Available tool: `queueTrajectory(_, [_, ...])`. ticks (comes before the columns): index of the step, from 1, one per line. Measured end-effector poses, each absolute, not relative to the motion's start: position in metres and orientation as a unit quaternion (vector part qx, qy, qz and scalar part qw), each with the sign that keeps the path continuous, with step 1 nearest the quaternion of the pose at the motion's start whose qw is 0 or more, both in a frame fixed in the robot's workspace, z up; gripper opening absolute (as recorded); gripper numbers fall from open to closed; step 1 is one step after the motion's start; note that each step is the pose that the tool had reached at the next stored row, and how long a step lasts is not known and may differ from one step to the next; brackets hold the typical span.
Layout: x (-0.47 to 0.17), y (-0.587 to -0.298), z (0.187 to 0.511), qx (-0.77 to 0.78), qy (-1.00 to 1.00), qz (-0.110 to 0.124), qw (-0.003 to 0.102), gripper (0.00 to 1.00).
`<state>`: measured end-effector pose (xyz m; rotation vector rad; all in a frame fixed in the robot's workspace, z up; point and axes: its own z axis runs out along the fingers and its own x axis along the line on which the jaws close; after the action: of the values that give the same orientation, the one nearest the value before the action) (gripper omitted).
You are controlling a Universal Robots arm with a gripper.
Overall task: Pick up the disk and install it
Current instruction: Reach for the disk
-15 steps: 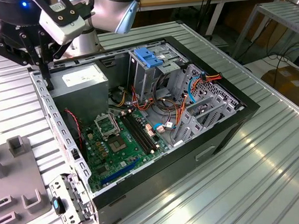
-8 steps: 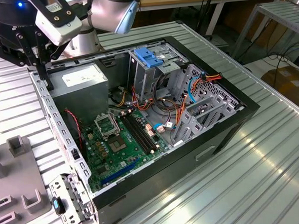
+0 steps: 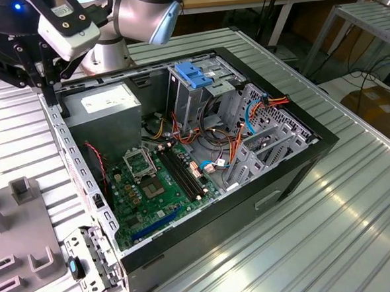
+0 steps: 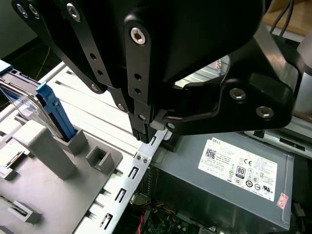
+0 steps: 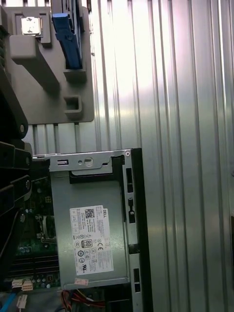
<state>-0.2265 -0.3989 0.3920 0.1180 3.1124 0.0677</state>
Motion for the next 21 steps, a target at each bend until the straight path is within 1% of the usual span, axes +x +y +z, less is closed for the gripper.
queueTrajectory(21, [-0.249,-0.399,0.391,0.038,0.999,0.022,0.013,0.11])
